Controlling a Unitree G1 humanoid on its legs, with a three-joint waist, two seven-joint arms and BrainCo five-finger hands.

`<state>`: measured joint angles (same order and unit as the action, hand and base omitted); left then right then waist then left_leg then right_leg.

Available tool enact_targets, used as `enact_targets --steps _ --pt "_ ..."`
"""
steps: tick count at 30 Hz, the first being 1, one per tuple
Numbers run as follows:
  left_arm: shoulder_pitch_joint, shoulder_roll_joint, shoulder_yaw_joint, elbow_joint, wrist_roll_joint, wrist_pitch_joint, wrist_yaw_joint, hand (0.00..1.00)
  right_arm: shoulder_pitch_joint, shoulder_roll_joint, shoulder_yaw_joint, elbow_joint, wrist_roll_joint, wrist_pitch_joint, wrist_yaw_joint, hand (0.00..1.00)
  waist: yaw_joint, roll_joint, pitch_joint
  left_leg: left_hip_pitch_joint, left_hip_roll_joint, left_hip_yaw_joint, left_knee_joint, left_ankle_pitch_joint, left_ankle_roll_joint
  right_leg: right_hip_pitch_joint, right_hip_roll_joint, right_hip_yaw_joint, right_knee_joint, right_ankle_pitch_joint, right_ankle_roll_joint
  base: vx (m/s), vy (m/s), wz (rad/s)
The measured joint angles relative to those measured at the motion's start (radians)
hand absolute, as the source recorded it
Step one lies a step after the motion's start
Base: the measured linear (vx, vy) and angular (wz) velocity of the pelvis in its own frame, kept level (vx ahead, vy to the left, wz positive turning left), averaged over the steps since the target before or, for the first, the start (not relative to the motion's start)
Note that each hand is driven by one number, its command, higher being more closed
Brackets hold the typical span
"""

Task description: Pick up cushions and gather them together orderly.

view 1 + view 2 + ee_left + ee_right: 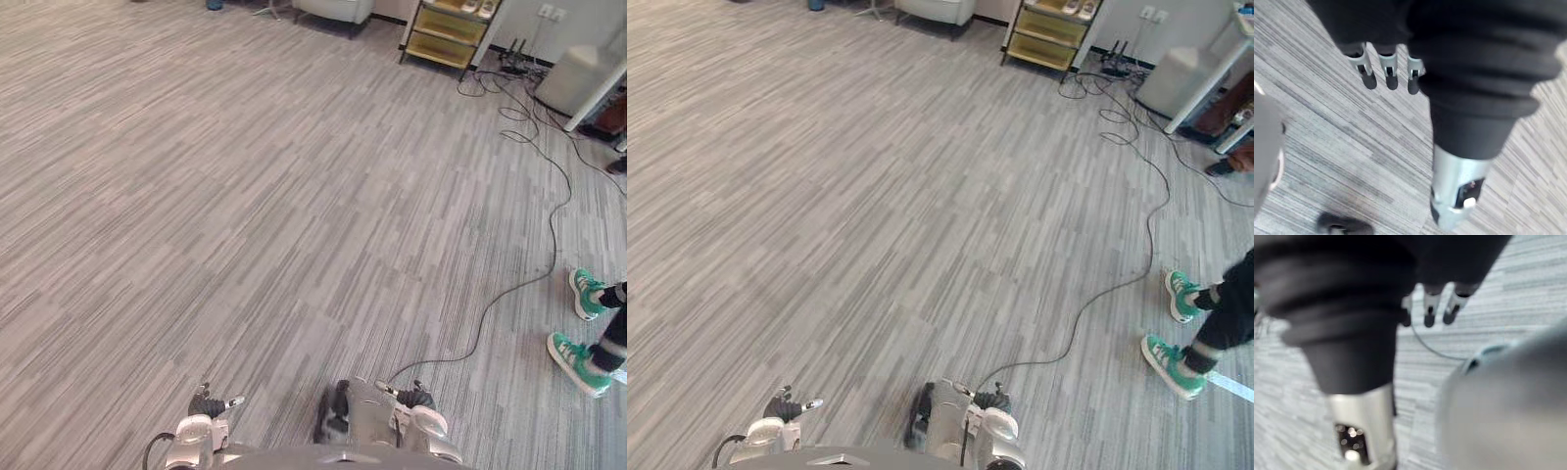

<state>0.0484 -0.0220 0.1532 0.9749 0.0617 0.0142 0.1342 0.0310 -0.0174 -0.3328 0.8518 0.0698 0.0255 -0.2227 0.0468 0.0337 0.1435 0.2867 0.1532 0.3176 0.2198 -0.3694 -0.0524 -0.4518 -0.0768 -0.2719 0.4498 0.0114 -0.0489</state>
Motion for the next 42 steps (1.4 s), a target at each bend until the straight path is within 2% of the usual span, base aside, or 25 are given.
enact_targets --steps 3,6,7,8,9,10,11,13,15,16,17,19,20,22,24,25,26,29,31,33,34,37,39,40,42 --pt "-0.014 -0.019 0.014 0.011 0.005 -0.003 -0.003 0.0 -0.023 0.003 -0.016 0.033 0.0 0.002 0.0 0.0 -0.002 0.002 0.01 -0.008 -0.031 -0.078 -0.043 0.093 -0.007 0.008 0.012 0.013 0.041 -0.062 -0.017 0.33 -0.204 -0.33" --pt "-0.015 -0.026 0.033 0.017 0.012 -0.008 -0.005 0.0 0.002 0.007 -0.026 0.028 0.002 -0.001 0.0 0.0 -0.023 0.013 0.004 -0.045 0.024 -0.141 0.177 0.112 -0.011 0.085 0.035 -0.017 0.073 -0.174 0.001 0.3 -0.196 0.27" --pt "-0.014 -0.026 0.047 0.007 0.025 -0.008 -0.007 0.0 0.012 0.007 -0.026 0.027 0.002 -0.002 0.0 0.0 -0.021 0.031 0.003 -0.181 0.08 -0.215 0.494 0.2 -0.009 0.149 0.066 -0.041 0.046 -0.198 -0.004 0.27 -0.097 0.12" --pt "-0.002 -0.02 0.05 -0.011 0.033 -0.008 -0.009 0.0 0.021 0.002 -0.026 0.024 0.002 -0.003 0.0 0.0 -0.011 0.042 0.003 -0.294 0.124 -0.25 0.719 0.362 -0.019 0.207 0.096 -0.04 0.012 -0.216 -0.017 0.28 -0.068 0.02" --pt "0.005 -0.019 0.05 -0.016 0.033 -0.008 -0.01 0.0 0.025 0.001 -0.025 0.024 0.002 -0.003 -0.001 0.0 -0.006 0.039 0.007 -0.328 0.141 -0.248 0.79 0.361 -0.021 0.224 0.108 -0.04 0.0 -0.219 -0.018 0.28 -0.029 -0.07" --pt "0.005 -0.018 0.049 -0.039 0.031 -0.008 -0.01 0.0 0.022 -0.001 -0.025 0.024 0.003 -0.003 -0.005 0.0 0.002 0.055 0.011 -0.435 0.169 -0.229 0.94 0.31 -0.007 0.295 0.125 -0.039 -0.04 -0.23 -0.024 0.35 -0.016 0.04" --pt "0.006 -0.015 0.038 -0.064 0.029 -0.008 -0.009 0.0 0.03 -0.001 -0.025 0.03 0.006 0.0 -0.007 0.0 0.009 0.042 0.02 -0.515 0.165 -0.186 0.961 0.259 -0.002 0.361 0.126 -0.039 -0.097 -0.231 -0.023 0.35 -0.014 0.11" --pt "0.011 -0.015 0.03 -0.088 0.018 -0.01 -0.007 0.0 0.034 -0.001 -0.023 0.03 0.015 0.0 -0.009 0.0 0.018 0.042 0.02 -0.589 0.144 -0.132 0.88 0.204 0.006 0.432 0.125 -0.034 -0.172 -0.231 -0.024 0.29 0.014 0.0" --pt "0.019 -0.02 0.024 -0.114 0.017 -0.02 -0.006 0.0 0.032 0.0 -0.008 0.03 0.023 0.0 -0.011 0.0 0.043 0.038 0.021 -0.64 0.095 -0.063 0.6 0.163 0.009 0.502 0.114 0.008 -0.242 -0.226 -0.019 0.42 0.097 -0.36" --pt "0.02 -0.024 0.023 -0.116 0.017 -0.025 -0.005 0.0 0.031 0.003 -0.011 0.032 0.023 0.0 -0.011 0.0 0.051 0.036 0.021 -0.638 0.069 -0.057 0.451 0.171 0.002 0.52 0.107 0.024 -0.257 -0.227 -0.014 0.49 0.183 -0.78" --pt "0.021 -0.028 0.025 -0.117 0.014 -0.032 -0.004 0.0 0.019 0.008 -0.016 0.046 0.024 0.0 -0.011 0.0 0.068 0.034 0.02 -0.62 0.024 -0.073 0.142 0.267 -0.004 0.539 0.091 0.071 -0.266 -0.249 0.021 0.43 0.187 -0.79" --pt "0.02 -0.024 0.027 -0.113 0.01 -0.036 -0.005 0.0 0.012 0.011 -0.017 0.069 0.024 0.0 -0.01 0.0 0.081 0.016 0.012 -0.602 0.0 -0.072 0.099 0.367 -0.008 0.555 0.075 0.117 -0.279 -0.266 0.04 0.46 0.21 -0.78" --pt "0.013 -0.009 0.032 -0.099 0.009 -0.036 -0.006 0.0 0.012 0.031 -0.025 0.075 0.024 0.002 -0.009 0.0 0.083 -0.012 -0.011 -0.597 -0.04 -0.064 0.11 0.343 0.043 0.572 0.038 0.155 -0.305 -0.278 0.049 0.74 0.275 -0.56" --pt "0.01 -0.007 0.063 -0.098 -0.009 -0.037 -0.007 0.0 0.016 0.048 -0.046 0.085 0.029 0.003 -0.006 0.0 0.062 -0.038 -0.015 -0.616 -0.04 -0.061 0.246 0.281 0.1 0.589 0.011 0.183 -0.281 -0.242 0.083 0.61 0.238 -0.3" --pt "0.006 0.0 0.067 -0.07 -0.025 -0.034 -0.003 0.0 0.024 0.055 -0.067 0.089 0.053 -0.001 -0.007 0.0 0.073 -0.047 -0.024 -0.552 -0.046 -0.048 0.292 0.187 0.103 0.495 -0.004 0.232 0.044 -0.244 0.115 0.47 0.23 -0.38" --pt "0.003 0.008 0.056 -0.057 -0.026 -0.033 -0.002 0.0 0.027 0.054 -0.07 0.084 0.057 -0.002 -0.006 0.0 0.068 -0.052 -0.026 -0.517 -0.055 -0.045 0.277 0.144 0.095 0.429 -0.022 0.236 0.199 -0.222 0.148 0.6 0.246 -0.13" --pt "-0.005 0.035 0.034 -0.039 -0.027 -0.024 -0.002 0.0 0.029 0.058 -0.072 0.068 0.064 -0.01 -0.005 0.0 0.047 -0.071 -0.02 -0.47 -0.085 -0.049 0.277 0.092 0.096 0.306 -0.067 0.236 0.489 -0.165 0.204 0.51 0.157 0.15" --pt "-0.012 0.041 0.03 -0.019 -0.026 -0.005 0.007 0.0 0.056 0.047 -0.094 0.066 0.082 -0.013 -0.003 0.0 0.028 -0.074 -0.011 -0.311 -0.104 -0.077 0.229 0.054 0.109 0.196 -0.135 0.1 0.728 -0.192 0.146 0.49 0.03 0.38" --pt "-0.011 0.038 0.024 -0.018 -0.026 -0.003 0.007 0.0 0.064 0.051 -0.114 0.06 0.09 -0.023 -0.002 0.0 0.021 -0.072 -0.011 -0.228 -0.101 -0.095 0.153 0.044 0.095 0.139 -0.147 0.008 0.668 -0.228 0.122 0.51 -0.038 0.25" --pt "-0.019 0.036 0.013 -0.011 -0.019 0.002 0.006 0.0 0.049 0.052 -0.125 0.051 0.093 -0.023 -0.001 0.0 0.008 -0.07 -0.009 -0.156 -0.085 -0.098 0.076 0.027 0.063 0.067 -0.135 -0.071 0.423 -0.248 0.103 0.49 -0.104 0.2" --pt "-0.018 0.029 0.011 0.0 -0.017 0.003 0.007 0.0 0.042 0.052 -0.141 0.042 0.099 -0.024 0.0 0.0 0.002 -0.05 0.003 -0.092 -0.06 -0.089 0.033 0.032 0.054 0.061 -0.096 -0.094 0.16 -0.214 0.081 0.62 -0.184 0.08" --pt "-0.017 0.019 0.004 0.009 -0.016 0.002 0.011 0.0 0.037 0.049 -0.143 0.029 0.102 -0.022 -0.001 0.0 -0.014 -0.037 0.012 0.01 -0.043 -0.083 -0.045 0.032 0.052 0.053 -0.065 -0.051 -0.199 -0.053 0.095 0.62 -0.224 0.23" --pt "-0.015 0.011 0.012 0.029 -0.017 0.001 0.014 0.0 0.034 0.045 -0.141 0.029 0.101 -0.021 0.0 0.0 -0.016 -0.033 0.009 0.082 -0.035 -0.088 -0.073 0.036 0.042 0.056 -0.062 -0.031 -0.185 0.086 0.055 0.6 -0.222 0.11" --pt "-0.012 -0.003 0.024 0.049 -0.017 0.001 0.013 0.0 0.032 0.037 -0.141 0.027 0.101 -0.025 0.002 0.0 -0.016 -0.01 -0.001 0.093 -0.013 -0.088 -0.065 0.073 -0.014 0.02 -0.06 -0.028 -0.083 0.08 0.019 0.54 -0.224 -0.09" --pt "-0.014 -0.021 0.024 0.062 -0.017 0.001 0.013 0.0 0.017 0.022 -0.143 0.027 0.101 -0.027 0.002 0.0 -0.019 0.018 -0.01 0.092 0.013 -0.101 -0.042 0.13 -0.034 -0.012 -0.053 -0.037 0.029 -0.011 0.007 0.61 -0.295 -0.09"
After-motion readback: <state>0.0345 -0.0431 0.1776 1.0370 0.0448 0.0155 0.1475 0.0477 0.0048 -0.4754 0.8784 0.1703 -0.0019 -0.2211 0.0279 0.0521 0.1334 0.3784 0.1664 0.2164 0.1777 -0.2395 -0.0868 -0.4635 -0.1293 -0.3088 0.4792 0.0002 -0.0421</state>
